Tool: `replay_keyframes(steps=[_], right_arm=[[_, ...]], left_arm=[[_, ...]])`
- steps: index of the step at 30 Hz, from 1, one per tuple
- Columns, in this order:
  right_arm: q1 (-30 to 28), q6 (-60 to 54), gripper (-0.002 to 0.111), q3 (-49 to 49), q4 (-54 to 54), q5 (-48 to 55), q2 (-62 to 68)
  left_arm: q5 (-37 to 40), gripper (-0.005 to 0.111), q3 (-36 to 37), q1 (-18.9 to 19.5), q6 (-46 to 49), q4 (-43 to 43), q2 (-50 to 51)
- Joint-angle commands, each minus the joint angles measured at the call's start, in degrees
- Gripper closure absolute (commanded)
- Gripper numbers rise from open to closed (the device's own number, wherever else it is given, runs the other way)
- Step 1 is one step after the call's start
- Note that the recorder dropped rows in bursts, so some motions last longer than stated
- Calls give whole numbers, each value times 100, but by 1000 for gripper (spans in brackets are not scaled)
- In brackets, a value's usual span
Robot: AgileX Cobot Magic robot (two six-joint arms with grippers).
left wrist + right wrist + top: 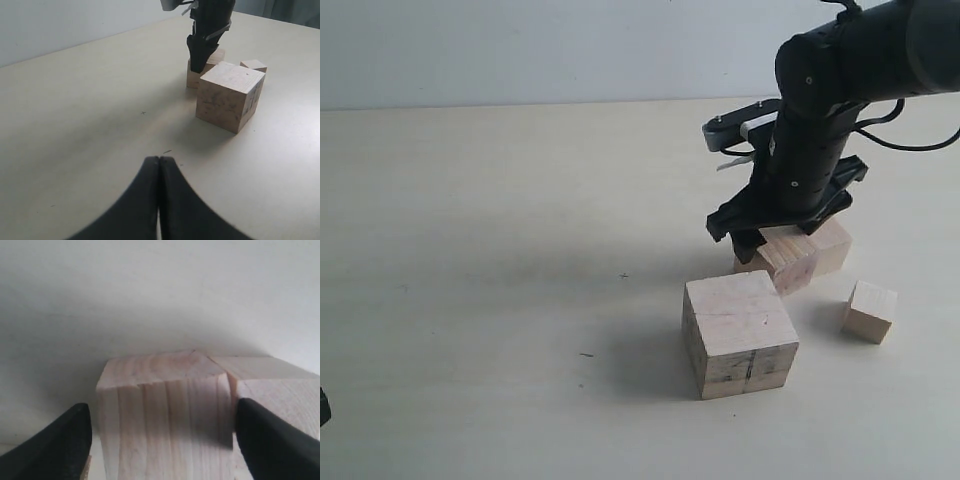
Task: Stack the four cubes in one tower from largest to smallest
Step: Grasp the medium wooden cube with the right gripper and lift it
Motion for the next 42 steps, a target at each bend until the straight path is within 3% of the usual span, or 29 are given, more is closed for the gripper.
replay_keyframes(steps=[1, 4, 11, 16, 29, 35, 42], right_arm=[[-29, -43, 34, -44, -8, -21, 108], [-29, -43, 38, -44, -8, -44, 108], [-29, -43, 73, -44, -8, -20, 61], [-29, -43, 87, -226, 134, 196, -229], [9, -43, 87, -489, 695, 1993, -1950], [522, 55, 87, -489, 992, 2260, -2763], [1238, 579, 87, -270, 1030, 2260, -2700]], left_arm=[[-35, 107, 18, 6, 2, 17, -38], [-35, 107, 18, 6, 2, 17, -38], [-35, 107, 18, 6, 2, 17, -38], [-35, 107, 18, 6, 2, 17, -38], [-35, 107, 18, 6, 2, 17, -38], [-35, 107, 18, 6, 2, 17, -38], [-35, 107, 18, 6, 2, 17, -38]])
